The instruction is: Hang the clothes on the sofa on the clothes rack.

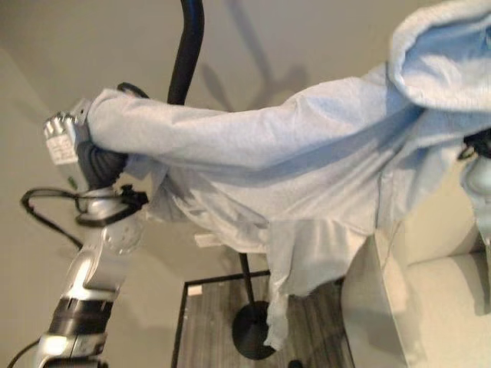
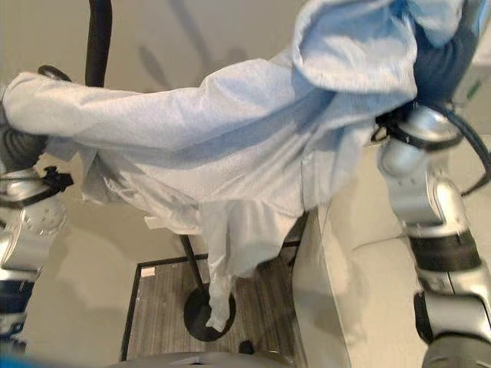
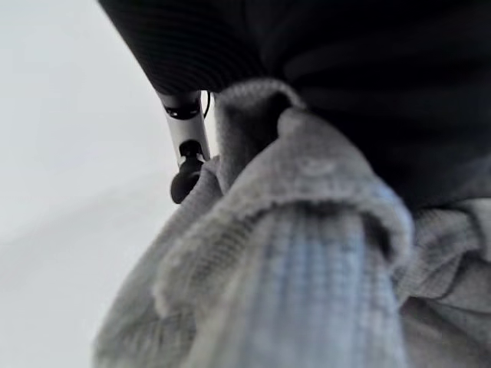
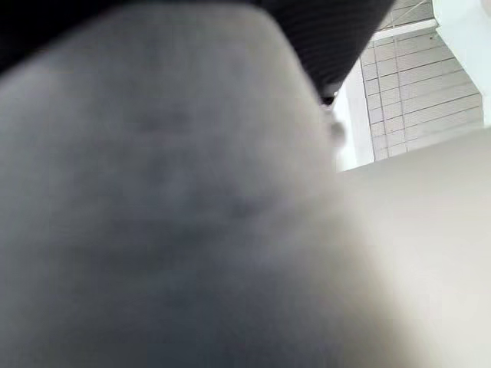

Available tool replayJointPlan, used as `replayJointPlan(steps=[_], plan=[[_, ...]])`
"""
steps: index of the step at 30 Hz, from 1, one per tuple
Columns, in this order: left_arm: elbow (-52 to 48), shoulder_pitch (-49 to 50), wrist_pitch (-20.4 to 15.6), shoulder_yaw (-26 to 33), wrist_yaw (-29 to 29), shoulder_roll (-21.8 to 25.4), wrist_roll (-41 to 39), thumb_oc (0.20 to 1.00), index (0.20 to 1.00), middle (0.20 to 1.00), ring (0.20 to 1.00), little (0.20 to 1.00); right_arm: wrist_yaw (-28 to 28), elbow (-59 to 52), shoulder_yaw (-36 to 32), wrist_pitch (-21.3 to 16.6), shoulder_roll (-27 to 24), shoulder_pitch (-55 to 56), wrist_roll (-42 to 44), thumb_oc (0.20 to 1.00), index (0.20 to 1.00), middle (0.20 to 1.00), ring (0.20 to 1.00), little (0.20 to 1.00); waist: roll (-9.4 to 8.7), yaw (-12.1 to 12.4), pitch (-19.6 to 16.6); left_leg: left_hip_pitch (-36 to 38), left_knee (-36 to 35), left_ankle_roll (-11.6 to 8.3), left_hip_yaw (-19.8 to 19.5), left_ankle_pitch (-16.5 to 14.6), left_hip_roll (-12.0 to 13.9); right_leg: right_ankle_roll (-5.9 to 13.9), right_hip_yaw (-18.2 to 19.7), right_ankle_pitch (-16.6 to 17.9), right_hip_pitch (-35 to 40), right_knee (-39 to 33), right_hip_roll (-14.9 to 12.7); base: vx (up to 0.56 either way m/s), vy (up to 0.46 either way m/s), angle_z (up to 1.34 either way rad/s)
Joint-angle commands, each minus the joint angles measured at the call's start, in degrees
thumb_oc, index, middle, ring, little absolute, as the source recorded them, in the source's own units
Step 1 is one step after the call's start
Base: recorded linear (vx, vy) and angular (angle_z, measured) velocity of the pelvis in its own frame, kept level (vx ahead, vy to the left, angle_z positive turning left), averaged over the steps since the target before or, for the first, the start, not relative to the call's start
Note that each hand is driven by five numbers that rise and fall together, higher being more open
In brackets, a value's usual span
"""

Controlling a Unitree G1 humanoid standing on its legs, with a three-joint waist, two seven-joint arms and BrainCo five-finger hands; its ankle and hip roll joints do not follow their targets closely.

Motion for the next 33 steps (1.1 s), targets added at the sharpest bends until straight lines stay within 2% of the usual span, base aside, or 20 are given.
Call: replayJointPlan(steps=[1,7,8,10,14,18,27,33], plan=[[0.44,-2.78,1.26,-0.16,-0.88,5.81,-2.42,0.200,0.200,0.200,0.200,0.200,0.35,3.24,-0.69,0.72,-0.69,-3.69,3.91,0.200,0.200,0.200,0.200,0.200,-3.66,0.66,-0.70,1.89,-1.01,1.84,-0.77,-4.20,-3.54,5.77,1.04,-0.16,9.19,-9.21,-4.15,0.05,0.001,0.01],[6.12,-7.01,1.91,-4.22,-4.82,3.49,-6.90,0.200,0.200,0.200,0.200,0.200,4.09,20.88,8.61,0.87,-0.50,-13.85,10.20,0.200,0.200,0.200,0.200,0.200,-4.69,1.69,-0.14,1.41,-1.01,1.50,-1.58,-3.48,-3.62,5.43,0.20,0.10,8.87,-9.21,-4.24,0.00,-0.015,0.04],[8.34,-8.37,2.01,-5.55,-5.72,2.52,-9.31,0.200,0.200,0.200,0.200,0.200,4.75,26.80,10.90,0.69,0.21,-16.74,12.81,0.200,0.200,0.200,0.200,0.200,-4.87,1.91,-0.19,1.41,-1.01,1.48,-1.83,-3.91,-3.56,5.39,-0.12,-0.38,8.99,-9.21,-4.18,0.03,-0.020,0.12],[8.72,-8.75,1.87,-5.59,-5.62,2.50,-9.47,0.200,0.200,0.200,0.200,0.200,4.57,27.61,11.51,0.32,0.14,-17.61,13.09,0.200,0.200,0.200,0.200,0.200,-4.86,1.83,0.07,1.16,-1.01,1.40,-1.79,-3.36,-3.65,5.36,-0.17,0.08,8.76,-9.21,-4.27,0.00,-0.019,0.10],[16.75,-13.31,2.37,-9.35,-6.85,1.08,-15.44,0.200,0.200,0.200,0.200,0.200,7.58,43.48,17.63,-0.91,3.87,-24.21,20.58,0.200,0.200,0.200,0.200,0.200,-5.06,2.58,0.18,1.50,-1.01,1.08,-2.54,-3.62,-3.54,5.22,-0.95,-0.71,9.26,-9.21,-4.18,0.02,-0.023,0.06],[23.70,-17.88,2.78,-13.03,-7.15,-0.22,-18.73,0.200,0.200,0.200,0.200,0.200,9.91,53.11,21.91,-1.30,7.36,-27.69,22.80,0.200,0.200,0.200,0.200,0.200,-5.22,3.04,0.78,1.22,-1.01,0.79,-3.21,-3.16,-3.52,5.20,-1.57,-0.76,9.05,-9.21,-4.22,0.00,-0.022,0.16],[27.94,-18.45,1.80,-17.51,-8.42,-5.54,-21.10,0.200,0.200,0.200,0.200,0.200,12.36,58.89,23.23,-2.56,14.48,-21.25,23.97,0.200,0.200,0.200,0.200,0.200,-5.25,4.35,2.40,0.34,-1.01,0.57,-5.11,-2.40,-3.66,5.04,-3.32,-1.34,8.74,-9.21,-4.62,0.00,-0.022,0.10],[33.31,-15.11,0.38,-20.69,-9.33,-13.88,-24.36,0.200,0.200,0.200,0.200,0.200,12.53,55.97,23.69,-4.05,21.60,-12.14,23.16,0.200,0.200,0.200,0.200,0.200,-5.18,3.88,3.16,0.23,-1.01,0.64,-5.45,-2.30,-3.72,4.80,-3.44,-1.59,8.64,-9.21,-4.84,0.00,-0.009,0.08]])
